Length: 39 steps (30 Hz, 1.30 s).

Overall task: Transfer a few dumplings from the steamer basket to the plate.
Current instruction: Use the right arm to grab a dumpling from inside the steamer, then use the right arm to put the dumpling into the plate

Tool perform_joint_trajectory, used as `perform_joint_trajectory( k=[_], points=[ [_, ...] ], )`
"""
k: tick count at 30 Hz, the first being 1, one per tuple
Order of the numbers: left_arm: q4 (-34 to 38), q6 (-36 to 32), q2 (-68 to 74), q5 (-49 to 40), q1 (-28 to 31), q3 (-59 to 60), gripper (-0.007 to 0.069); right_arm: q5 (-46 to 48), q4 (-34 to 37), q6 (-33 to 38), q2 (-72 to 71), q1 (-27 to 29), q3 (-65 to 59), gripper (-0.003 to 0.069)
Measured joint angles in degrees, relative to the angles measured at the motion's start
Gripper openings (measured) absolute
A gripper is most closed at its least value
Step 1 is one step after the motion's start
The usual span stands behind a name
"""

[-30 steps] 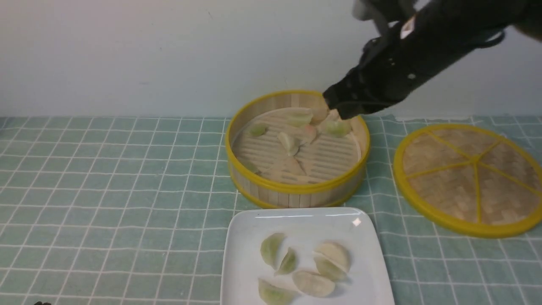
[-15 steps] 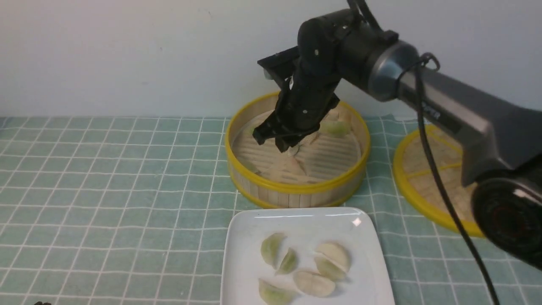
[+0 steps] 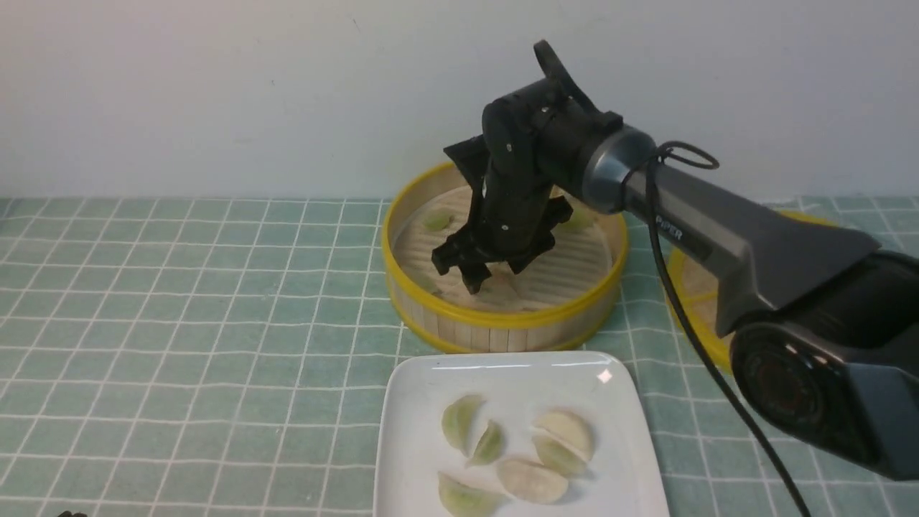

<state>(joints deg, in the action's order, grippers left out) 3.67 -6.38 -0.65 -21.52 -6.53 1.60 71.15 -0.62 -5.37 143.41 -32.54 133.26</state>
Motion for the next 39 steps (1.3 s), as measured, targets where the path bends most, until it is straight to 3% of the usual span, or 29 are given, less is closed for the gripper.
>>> perform_joint_trajectory(
  k=[3,9,16,18,23,28,30,32,33,37,39],
  points=[
    [0.0,0.0,0.0,0.0,0.0,0.0,-0.0006,-0.07,0.62,0.06,-0.29,0.0,0.0,0.0156],
    [0.0,0.0,0.0,-0.05,0.0,0.0,-0.0006,0.23,2.73,0.36,-8.08,0.0,-2.23,0.0172],
    [0.0,0.0,0.0,-0.05,0.0,0.0,-0.0006,-0.04,6.06,2.83,-25.58,-2.07,-17.54,0.0172],
    [0.0,0.0,0.0,-0.05,0.0,0.0,-0.0006,0.03,7.28,3.64,-30.5,-3.71,-27.13,0.0172],
    [0.0,0.0,0.0,-0.05,0.0,0.0,-0.0006,0.13,8.61,3.78,-32.75,-5.3,-41.23,0.0172],
    [0.0,0.0,0.0,-0.05,0.0,0.0,-0.0006,-2.43,8.12,3.78,-30.5,-5.3,-45.91,0.0172],
    [0.0,0.0,0.0,-0.05,0.0,0.0,-0.0006,-4.84,8.18,3.78,-28.99,-5.3,-46.14,0.0188],
    [0.0,0.0,0.0,-0.05,0.0,0.0,-0.0006,-7.7,8.18,3.97,-27.28,-5.3,-45.39,0.0286],
    [0.0,0.0,0.0,-0.05,0.0,0.0,-0.0006,-7.81,8.18,3.97,-27.21,-5.3,-45.39,0.0295],
    [0.0,0.0,0.0,-0.05,0.0,0.0,-0.0006,-7.41,8.11,3.97,-27.1,-5.3,-40.64,0.0501],
    [0.0,0.0,0.0,-0.05,0.0,0.0,-0.0006,-7.01,7.16,3.97,-27.1,-5.3,-37.72,0.0551]
  ],
)
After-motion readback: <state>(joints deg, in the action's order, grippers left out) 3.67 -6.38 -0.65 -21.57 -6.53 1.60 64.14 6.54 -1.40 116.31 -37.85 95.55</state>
